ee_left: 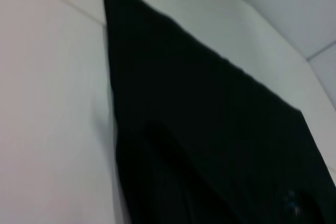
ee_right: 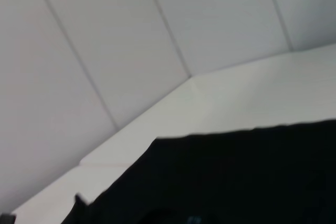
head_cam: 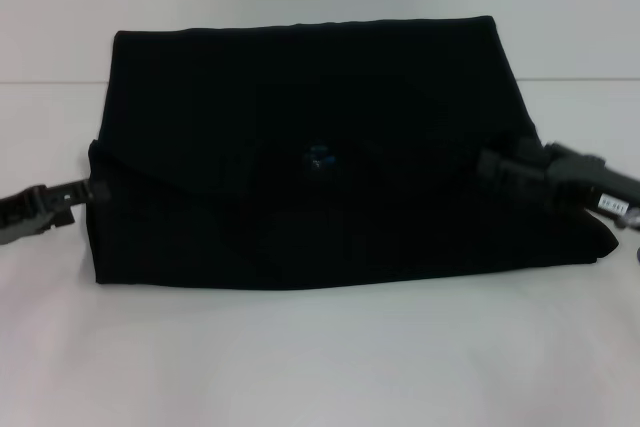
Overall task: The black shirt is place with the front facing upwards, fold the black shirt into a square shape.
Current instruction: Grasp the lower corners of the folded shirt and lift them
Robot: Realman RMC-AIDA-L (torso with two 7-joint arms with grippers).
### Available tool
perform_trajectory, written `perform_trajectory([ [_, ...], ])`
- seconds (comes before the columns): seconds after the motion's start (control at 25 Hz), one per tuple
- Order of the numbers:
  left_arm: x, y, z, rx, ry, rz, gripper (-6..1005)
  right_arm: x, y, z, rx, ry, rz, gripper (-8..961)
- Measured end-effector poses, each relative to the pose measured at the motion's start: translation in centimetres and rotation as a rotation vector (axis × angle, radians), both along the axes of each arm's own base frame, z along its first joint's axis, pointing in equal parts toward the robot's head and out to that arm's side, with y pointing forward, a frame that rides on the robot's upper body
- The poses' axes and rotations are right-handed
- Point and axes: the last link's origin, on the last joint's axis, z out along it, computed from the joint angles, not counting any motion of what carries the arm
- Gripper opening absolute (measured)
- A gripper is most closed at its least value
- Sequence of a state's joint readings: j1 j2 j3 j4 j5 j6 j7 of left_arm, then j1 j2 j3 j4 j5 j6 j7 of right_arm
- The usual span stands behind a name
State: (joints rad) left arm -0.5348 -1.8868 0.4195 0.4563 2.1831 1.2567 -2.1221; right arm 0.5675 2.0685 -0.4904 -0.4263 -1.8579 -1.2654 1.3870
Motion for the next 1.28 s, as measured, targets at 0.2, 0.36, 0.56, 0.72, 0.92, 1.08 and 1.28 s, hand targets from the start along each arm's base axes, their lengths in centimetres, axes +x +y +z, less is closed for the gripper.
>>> perform_trajectory([
  [0.2, 0.0, -1.0, -0.8, -0.067, 0.027, -0.029, 865, 0.3, -1.3, -1.3, -0.058, -0.02, 0.015, 945],
  [0.36, 0.0, -0.9, -1.1, -0.081, 0.059, -0.045, 921, 0.2, -1.5, -1.7, -0.074, -0.021, 0.02, 943],
  [0.56, 0.1, -0.9, -1.2, -0.088, 0.061, -0.054, 921, 0.1, -1.5, -1.9, -0.083, -0.026, 0.027, 940],
  [0.72, 0.6, -1.1, -1.9, -0.123, 0.049, -0.074, 922, 0.1, -1.5, -1.9, -0.082, -0.027, 0.025, 938],
  [0.92, 1.2, -1.4, -2.8, -0.179, 0.05, -0.102, 922, 0.2, -1.5, -1.9, -0.08, -0.03, 0.022, 935],
  [1.08, 1.8, -1.3, -3.3, -0.217, 0.052, -0.125, 922, 0.3, -1.5, -2.0, -0.081, -0.03, 0.018, 933],
  [1.28, 2.1, -1.2, -3.4, -0.232, 0.055, -0.125, 860, 0.4, -1.6, -2.0, -0.083, -0.027, 0.011, 930],
])
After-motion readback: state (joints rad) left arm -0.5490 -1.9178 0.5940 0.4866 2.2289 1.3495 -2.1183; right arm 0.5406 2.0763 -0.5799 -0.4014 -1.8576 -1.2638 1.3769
